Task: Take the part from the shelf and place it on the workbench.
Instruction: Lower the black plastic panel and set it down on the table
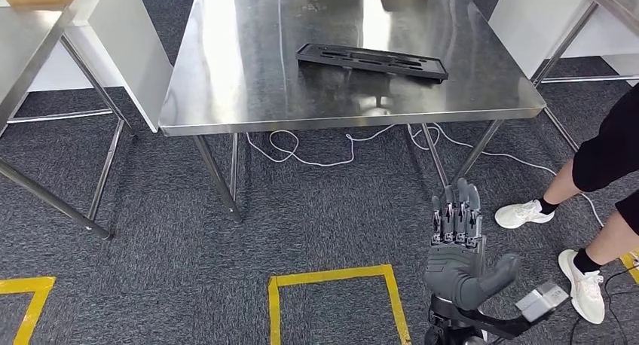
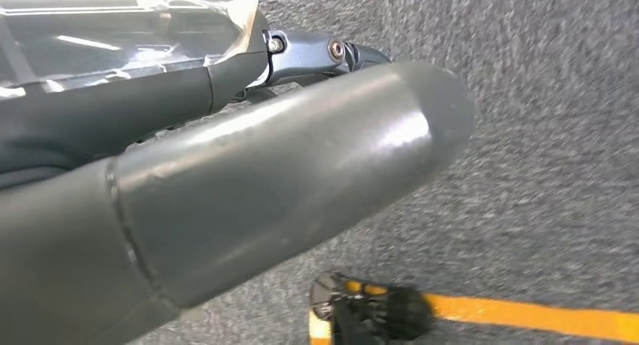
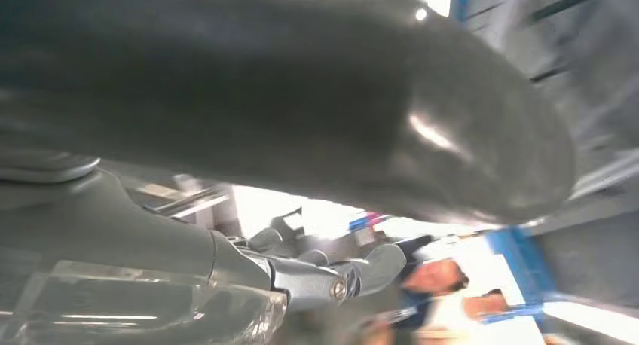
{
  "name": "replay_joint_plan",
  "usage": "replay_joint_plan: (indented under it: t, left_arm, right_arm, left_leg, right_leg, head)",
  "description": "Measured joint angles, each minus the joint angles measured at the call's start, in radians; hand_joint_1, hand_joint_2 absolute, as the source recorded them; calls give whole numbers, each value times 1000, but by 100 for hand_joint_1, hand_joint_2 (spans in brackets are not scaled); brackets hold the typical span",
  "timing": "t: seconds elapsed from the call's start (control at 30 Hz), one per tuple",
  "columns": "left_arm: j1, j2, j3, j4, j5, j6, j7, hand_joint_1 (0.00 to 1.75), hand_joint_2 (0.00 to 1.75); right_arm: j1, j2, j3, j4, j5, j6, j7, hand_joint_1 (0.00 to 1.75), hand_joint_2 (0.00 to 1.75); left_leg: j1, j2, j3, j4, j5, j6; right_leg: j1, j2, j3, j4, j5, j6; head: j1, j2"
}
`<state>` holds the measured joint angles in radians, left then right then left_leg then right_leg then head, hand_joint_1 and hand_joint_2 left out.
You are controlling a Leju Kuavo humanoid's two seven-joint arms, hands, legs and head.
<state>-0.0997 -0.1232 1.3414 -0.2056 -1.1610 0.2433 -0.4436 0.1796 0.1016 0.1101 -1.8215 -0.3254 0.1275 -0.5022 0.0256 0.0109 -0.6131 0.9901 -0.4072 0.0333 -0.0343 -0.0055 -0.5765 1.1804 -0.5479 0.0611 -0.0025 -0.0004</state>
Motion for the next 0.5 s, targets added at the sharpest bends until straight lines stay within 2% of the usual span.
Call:
replay_joint_plan:
  t: [0.03, 0.07, 0.1, 0.13, 0.17, 0.2, 0.23, 0.27, 0.3, 0.37, 0.4, 0.43, 0.47, 0.5]
  left_arm:
    - [0, 0, -2, 0, -1, 0, -1, 0, 0]
    - [0, 1, -5, 0, -1, 0, -2, 0, 0]
    - [0, 1, -7, 0, -2, 0, -3, 0, 0]
    - [1, 2, -10, 0, -1, 0, -4, 0, 0]
    - [1, 2, -11, 0, -1, 0, -5, 0, 0]
    - [2, 2, -13, 0, -1, 0, -5, 0, 0]
    - [3, 2, -14, 0, -2, 0, -6, 0, 0]
    - [4, 2, -15, 0, -2, 0, -6, 0, 0]
    - [4, 3, -15, 0, -2, 0, -8, 0, 0]
    - [5, 3, -15, 0, -3, 1, -11, 0, 0]
    - [6, 3, -15, 0, -3, 2, -13, 0, 0]
    - [6, 3, -16, 0, -4, 4, -14, 0, 0]
    - [6, 3, -16, 0, -4, 5, -14, 0, 0]
    - [5, 3, -17, 0, -5, 6, -15, 0, 0]
  right_arm:
    - [-1, -6, 3, 24, 9, -13, 4, 0, 0]
    - [-1, -12, 7, 50, 16, -25, 4, 0, 0]
    - [0, -16, 13, 75, 21, -33, 0, 0, 0]
    - [2, -20, 18, 97, 24, -38, -4, 0, 0]
    - [4, -22, 21, 114, 26, -40, -7, 0, 0]
    - [5, -24, 24, 129, 27, -42, -7, 0, 0]
    - [4, -26, 27, 142, 27, -45, -3, 0, 0]
    - [3, -28, 30, 156, 28, -50, 5, 0, 0]
    - [2, -30, 35, 174, 30, -59, 16, 0, 0]
    - [-7, -33, 49, 237, 42, -88, 32, 0, 0]
    - [-19, -34, 58, 296, 52, -107, 32, 0, 0]
    - [-34, -35, 66, 370, 62, -124, 23, 0, 0]
    - [-50, -36, 73, 451, 71, -136, 7, 0, 0]
    - [-64, -36, 80, 531, 77, -145, -12, 0, 0]
  left_leg:
    - [2, 0, -12, 3, 8, -9]
    - [3, -1, -21, 7, 16, -18]
    - [2, -2, -26, 10, 24, -25]
    - [0, -3, -30, 11, 33, -32]
    - [0, -4, -32, 12, 41, -36]
    - [2, -5, -34, 14, 44, -40]
    - [5, -5, -40, 22, 33, -42]
    - [8, -5, -50, 46, 3, -43]
    - [9, -5, -65, 93, -45, -44]
    - [7, -7, -95, 219, -143, -43]
    - [5, -8, -101, 272, -167, -40]
    - [3, -8, -93, 296, -166, -35]
    - [-1, -9, -71, 290, -149, -27]
    - [-7, -10, -34, 253, -125, -14]
  right_leg:
    - [-3, 1, 50, -73, 10, 11]
    - [0, 3, 91, -136, 13, 13]
    - [4, 4, 112, -177, 9, 10]
    - [10, 6, 117, -192, 1, 2]
    - [13, 7, 109, -190, 4, -6]
    - [10, 6, 99, -186, 9, -15]
    - [8, 5, 93, -183, 15, -25]
    - [7, 3, 84, -182, 22, -38]
    - [9, 2, 74, -182, 32, -52]
    - [23, -1, 51, -182, 51, -74]
    - [30, -1, 40, -182, 62, -81]
    - [37, -1, 28, -181, 73, -84]
    - [44, -1, 15, -181, 84, -86]
    - [50, 0, 3, -180, 95, -87]
  head:
    - [1, 0]
    - [2, 0]
    - [4, 0]
    - [4, 0]
    - [4, 0]
    - [4, 0]
    - [2, 0]
    - [2, 0]
    - [1, 0]
    - [0, 0]
    - [0, 0]
    - [0, 0]
    - [0, 0]
    - [-1, 0]
